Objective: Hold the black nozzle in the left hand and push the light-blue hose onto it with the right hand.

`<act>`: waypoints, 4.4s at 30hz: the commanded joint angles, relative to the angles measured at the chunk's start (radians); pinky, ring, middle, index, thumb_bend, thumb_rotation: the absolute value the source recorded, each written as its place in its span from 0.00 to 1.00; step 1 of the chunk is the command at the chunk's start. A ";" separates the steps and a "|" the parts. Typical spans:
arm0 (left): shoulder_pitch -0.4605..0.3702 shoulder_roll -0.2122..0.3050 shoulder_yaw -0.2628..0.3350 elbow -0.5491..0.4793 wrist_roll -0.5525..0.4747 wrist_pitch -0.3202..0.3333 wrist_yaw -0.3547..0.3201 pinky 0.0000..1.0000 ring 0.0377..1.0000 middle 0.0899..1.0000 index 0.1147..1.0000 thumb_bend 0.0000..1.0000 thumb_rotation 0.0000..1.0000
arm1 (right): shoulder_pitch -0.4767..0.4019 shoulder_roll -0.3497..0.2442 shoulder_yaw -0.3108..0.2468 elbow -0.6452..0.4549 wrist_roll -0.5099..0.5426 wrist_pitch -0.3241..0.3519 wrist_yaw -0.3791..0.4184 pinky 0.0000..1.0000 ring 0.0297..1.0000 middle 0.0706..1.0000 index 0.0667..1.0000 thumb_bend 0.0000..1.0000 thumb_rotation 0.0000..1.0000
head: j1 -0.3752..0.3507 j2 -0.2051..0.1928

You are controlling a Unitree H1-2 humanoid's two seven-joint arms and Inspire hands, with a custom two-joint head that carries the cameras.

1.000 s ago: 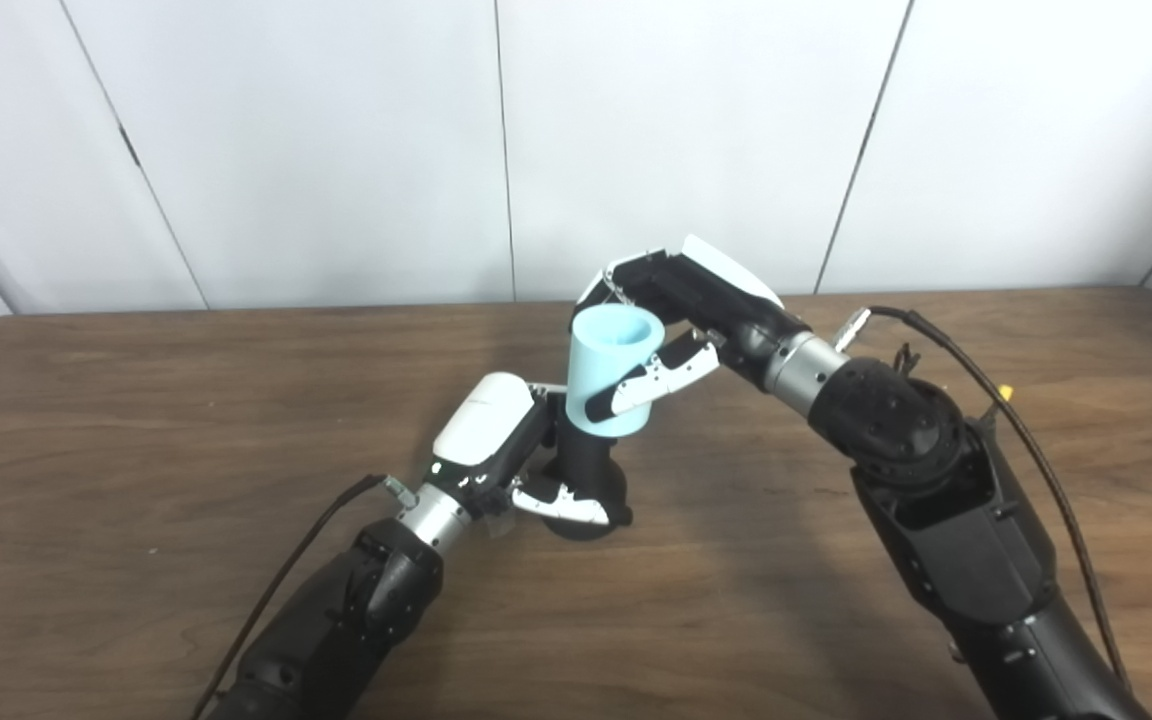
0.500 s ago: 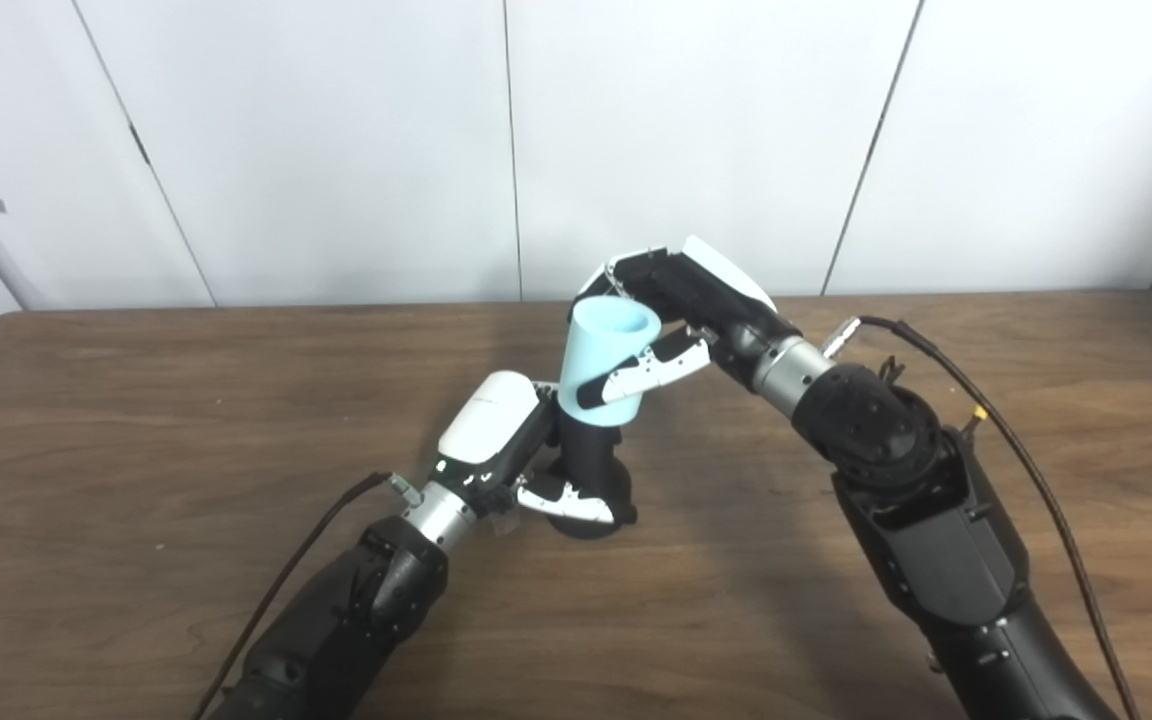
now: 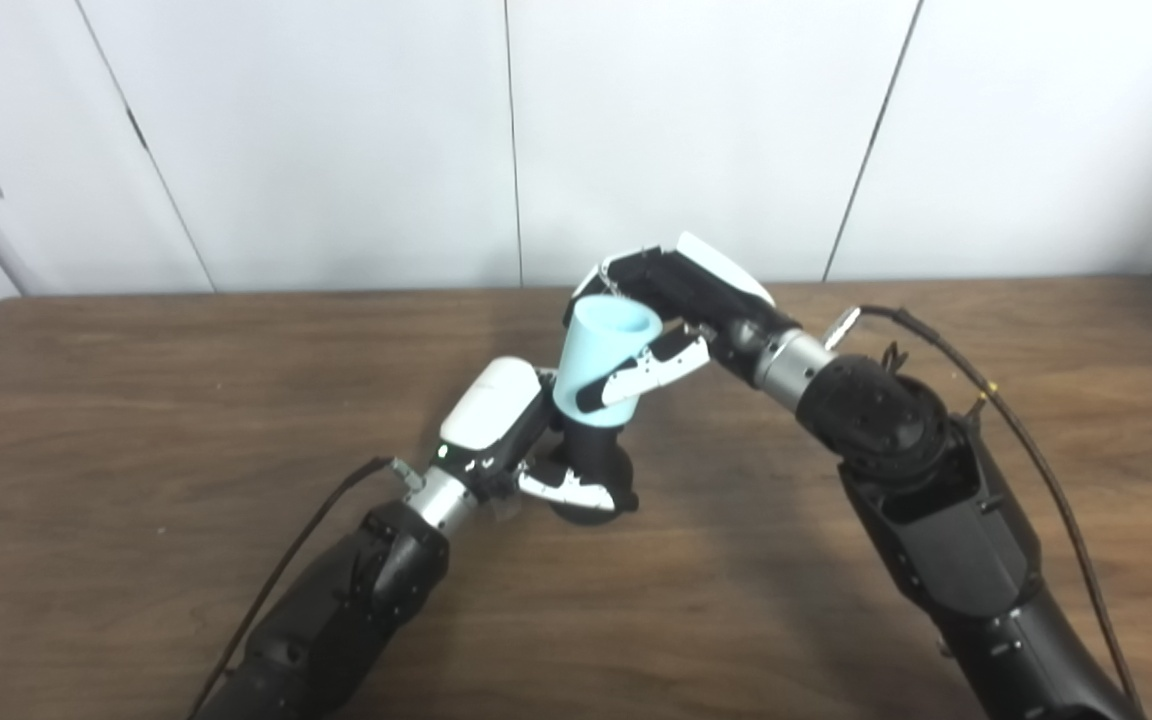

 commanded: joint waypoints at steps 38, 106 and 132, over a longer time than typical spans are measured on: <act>0.174 -0.066 -0.032 0.081 0.009 0.044 -0.089 0.36 0.39 0.40 0.44 0.50 0.00 | -0.083 -0.110 0.158 -0.033 -0.029 -0.150 0.121 0.38 0.41 0.46 0.44 0.52 0.00 | 0.022 0.038; 0.195 -0.055 0.017 0.040 0.033 0.073 -0.120 0.31 0.36 0.40 0.44 0.50 0.00 | 0.238 -0.037 0.089 0.033 -0.050 -0.178 -0.081 0.36 0.39 0.46 0.50 0.51 0.00 | 0.019 0.063; 0.183 -0.066 0.010 0.090 0.018 0.047 -0.115 0.35 0.37 0.40 0.44 0.50 0.00 | 0.152 -0.042 -0.024 -0.014 -0.104 -0.150 -0.134 1.00 1.00 1.00 1.00 1.00 0.19 | -0.004 0.021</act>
